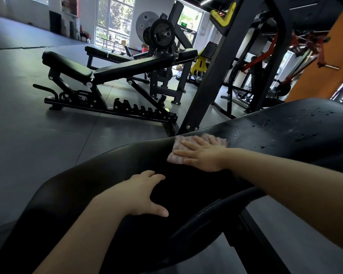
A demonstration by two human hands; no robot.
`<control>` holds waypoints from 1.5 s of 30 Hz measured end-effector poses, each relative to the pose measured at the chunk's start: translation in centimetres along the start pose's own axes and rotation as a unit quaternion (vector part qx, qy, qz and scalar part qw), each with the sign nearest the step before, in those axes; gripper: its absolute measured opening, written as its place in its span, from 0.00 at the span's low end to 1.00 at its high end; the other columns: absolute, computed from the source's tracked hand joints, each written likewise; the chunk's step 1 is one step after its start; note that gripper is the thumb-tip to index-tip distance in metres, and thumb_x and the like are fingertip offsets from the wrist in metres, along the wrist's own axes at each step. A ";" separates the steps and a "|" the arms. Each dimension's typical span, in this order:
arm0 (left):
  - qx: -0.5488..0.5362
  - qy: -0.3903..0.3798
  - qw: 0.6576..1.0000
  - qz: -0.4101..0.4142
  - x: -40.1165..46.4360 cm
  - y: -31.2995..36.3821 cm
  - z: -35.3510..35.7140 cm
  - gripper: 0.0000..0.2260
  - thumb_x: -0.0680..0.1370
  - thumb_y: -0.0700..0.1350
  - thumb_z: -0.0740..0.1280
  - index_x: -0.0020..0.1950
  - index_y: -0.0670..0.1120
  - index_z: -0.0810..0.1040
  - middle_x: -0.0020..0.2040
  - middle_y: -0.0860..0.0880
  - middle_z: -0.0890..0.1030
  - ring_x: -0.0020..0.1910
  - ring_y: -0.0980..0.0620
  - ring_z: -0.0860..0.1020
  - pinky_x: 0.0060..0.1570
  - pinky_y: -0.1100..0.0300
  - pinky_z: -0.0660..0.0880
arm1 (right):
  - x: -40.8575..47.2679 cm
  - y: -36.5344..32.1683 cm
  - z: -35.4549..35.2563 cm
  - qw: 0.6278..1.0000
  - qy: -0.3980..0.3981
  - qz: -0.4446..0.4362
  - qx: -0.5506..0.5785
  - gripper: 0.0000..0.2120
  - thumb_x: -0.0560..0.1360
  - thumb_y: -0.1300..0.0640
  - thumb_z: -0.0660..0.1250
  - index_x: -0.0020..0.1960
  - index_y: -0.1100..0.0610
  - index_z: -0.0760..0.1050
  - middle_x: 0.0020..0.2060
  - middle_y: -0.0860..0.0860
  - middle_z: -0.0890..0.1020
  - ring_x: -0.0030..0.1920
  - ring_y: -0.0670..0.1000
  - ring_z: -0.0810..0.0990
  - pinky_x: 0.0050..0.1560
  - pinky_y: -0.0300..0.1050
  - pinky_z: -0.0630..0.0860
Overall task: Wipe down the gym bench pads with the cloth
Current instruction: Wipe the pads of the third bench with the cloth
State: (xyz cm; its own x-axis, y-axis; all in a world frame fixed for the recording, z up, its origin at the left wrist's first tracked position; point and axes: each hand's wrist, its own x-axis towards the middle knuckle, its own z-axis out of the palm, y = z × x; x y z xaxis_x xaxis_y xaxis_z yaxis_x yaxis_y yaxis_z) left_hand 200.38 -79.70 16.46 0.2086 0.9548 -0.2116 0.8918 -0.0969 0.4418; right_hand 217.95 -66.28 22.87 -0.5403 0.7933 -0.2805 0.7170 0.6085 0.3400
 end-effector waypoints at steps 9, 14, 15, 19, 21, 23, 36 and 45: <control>-0.014 0.003 1.000 0.009 0.0 -0.3 0.0 0.40 0.71 0.61 0.69 0.76 0.57 0.51 0.77 0.53 0.49 0.75 0.49 0.54 0.72 0.51 0.59 | 3.7 0.3 -1.1 0.991 0.019 0.125 0.034 0.28 0.76 0.30 0.38 0.74 0.34 0.47 0.77 0.48 0.43 0.75 0.61 0.37 0.66 0.73 0.32; -0.036 0.094 0.995 -0.006 -0.2 -1.1 -0.8 0.21 0.78 0.55 0.62 0.69 0.51 0.69 0.69 0.49 0.68 0.66 0.50 0.68 0.67 0.53 0.65 | 3.2 -6.6 0.4 1.000 0.009 -0.001 -0.003 0.25 0.78 0.34 0.40 0.74 0.33 0.47 0.77 0.48 0.42 0.75 0.61 0.36 0.67 0.72 0.32; -0.038 0.124 0.991 -0.018 -0.2 -1.4 -1.1 0.16 0.80 0.52 0.61 0.66 0.51 0.72 0.65 0.49 0.70 0.64 0.49 0.70 0.65 0.53 0.67 | 2.2 -7.5 0.7 1.000 0.008 -0.022 -0.014 0.24 0.79 0.35 0.41 0.74 0.34 0.46 0.77 0.48 0.42 0.75 0.61 0.36 0.67 0.71 0.31; -0.052 0.182 0.981 -0.037 -0.2 -2.2 -1.5 0.12 0.81 0.44 0.58 0.63 0.50 0.72 0.62 0.48 0.70 0.63 0.48 0.68 0.64 0.51 0.66 | -3.3 -9.7 1.7 0.993 0.019 -0.113 -0.026 0.23 0.80 0.38 0.42 0.75 0.34 0.46 0.77 0.48 0.43 0.75 0.62 0.36 0.68 0.70 0.31; -0.059 0.189 0.980 -0.020 0.0 -1.8 -1.3 0.14 0.81 0.44 0.58 0.66 0.50 0.70 0.66 0.49 0.68 0.66 0.49 0.66 0.66 0.53 0.65 | -6.4 -9.4 2.5 0.989 0.038 -0.142 -0.034 0.22 0.81 0.39 0.43 0.74 0.34 0.47 0.77 0.47 0.44 0.75 0.60 0.37 0.69 0.69 0.33; -0.064 0.199 0.978 0.004 0.3 -1.1 -0.9 0.16 0.81 0.44 0.58 0.69 0.50 0.68 0.69 0.50 0.66 0.69 0.50 0.64 0.68 0.55 0.63 | -8.7 -7.7 2.9 0.988 0.055 -0.135 -0.044 0.22 0.81 0.39 0.42 0.74 0.33 0.47 0.77 0.45 0.44 0.76 0.58 0.37 0.70 0.67 0.34; -0.080 0.273 0.956 0.065 1.6 1.9 -0.1 0.19 0.79 0.43 0.60 0.70 0.50 0.68 0.69 0.52 0.67 0.67 0.50 0.65 0.66 0.51 0.66 | -6.8 -8.3 3.3 0.994 0.102 0.034 0.022 0.23 0.80 0.38 0.41 0.75 0.36 0.50 0.77 0.48 0.45 0.75 0.61 0.38 0.67 0.69 0.31; -0.134 0.258 0.948 0.133 3.5 4.5 0.5 0.19 0.80 0.53 0.57 0.70 0.49 0.69 0.68 0.51 0.68 0.68 0.54 0.65 0.65 0.63 0.59 | -12.3 1.1 4.8 0.972 0.196 0.132 0.011 0.25 0.79 0.37 0.40 0.75 0.36 0.51 0.77 0.46 0.51 0.77 0.55 0.44 0.73 0.60 0.37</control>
State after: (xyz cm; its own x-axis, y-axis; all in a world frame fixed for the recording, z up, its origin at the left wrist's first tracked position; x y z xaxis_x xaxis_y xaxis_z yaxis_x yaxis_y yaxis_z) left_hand 205.32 -76.97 17.31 0.1250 0.9236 0.3624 0.6878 -0.3439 0.6392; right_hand 227.49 -75.48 22.39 -0.4586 0.8706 0.1781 0.8608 0.3854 0.3324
